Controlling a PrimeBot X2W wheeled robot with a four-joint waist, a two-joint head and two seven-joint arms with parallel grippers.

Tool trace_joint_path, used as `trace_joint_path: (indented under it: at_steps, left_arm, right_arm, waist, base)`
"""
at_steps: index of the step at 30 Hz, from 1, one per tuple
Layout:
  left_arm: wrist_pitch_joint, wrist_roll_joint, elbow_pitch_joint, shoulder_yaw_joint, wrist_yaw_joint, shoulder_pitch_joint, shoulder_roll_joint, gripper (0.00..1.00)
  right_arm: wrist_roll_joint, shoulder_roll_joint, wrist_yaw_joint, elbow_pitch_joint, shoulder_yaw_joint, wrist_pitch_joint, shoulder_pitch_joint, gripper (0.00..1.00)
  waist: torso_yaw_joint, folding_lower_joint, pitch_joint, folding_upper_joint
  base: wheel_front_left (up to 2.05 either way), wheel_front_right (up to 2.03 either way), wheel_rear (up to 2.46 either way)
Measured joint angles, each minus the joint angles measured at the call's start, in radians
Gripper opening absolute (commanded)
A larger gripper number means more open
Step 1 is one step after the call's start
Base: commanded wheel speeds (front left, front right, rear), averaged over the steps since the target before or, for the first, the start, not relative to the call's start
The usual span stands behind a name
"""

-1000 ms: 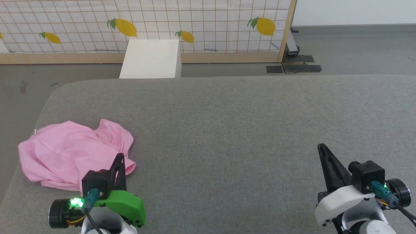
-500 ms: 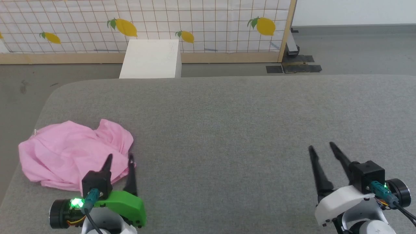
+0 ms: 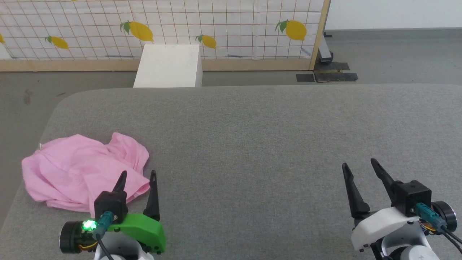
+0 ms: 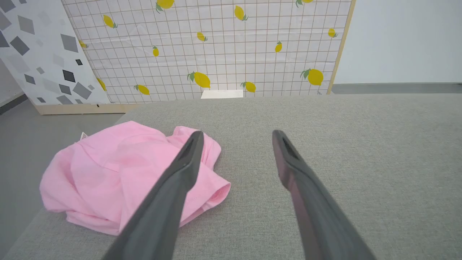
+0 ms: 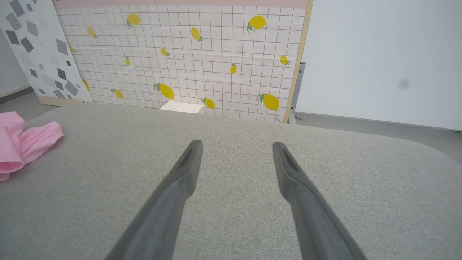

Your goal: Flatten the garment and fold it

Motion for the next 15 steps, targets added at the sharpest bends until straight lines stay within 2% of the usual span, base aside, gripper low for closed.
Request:
trace_joint_path:
  at_steps: [15]
  left_arm:
    - [-0.029, -0.046, 0.01, -0.018, -0.012, -0.001, 0.0, 1.0]
  right_arm:
    - [0.048, 0.0, 0.0, 0.007, -0.019, -0.027, 0.002, 1.0]
  waist:
    - [0.003, 0.0, -0.009, 0.0]
  base:
    - [0.0, 0.0, 0.0]
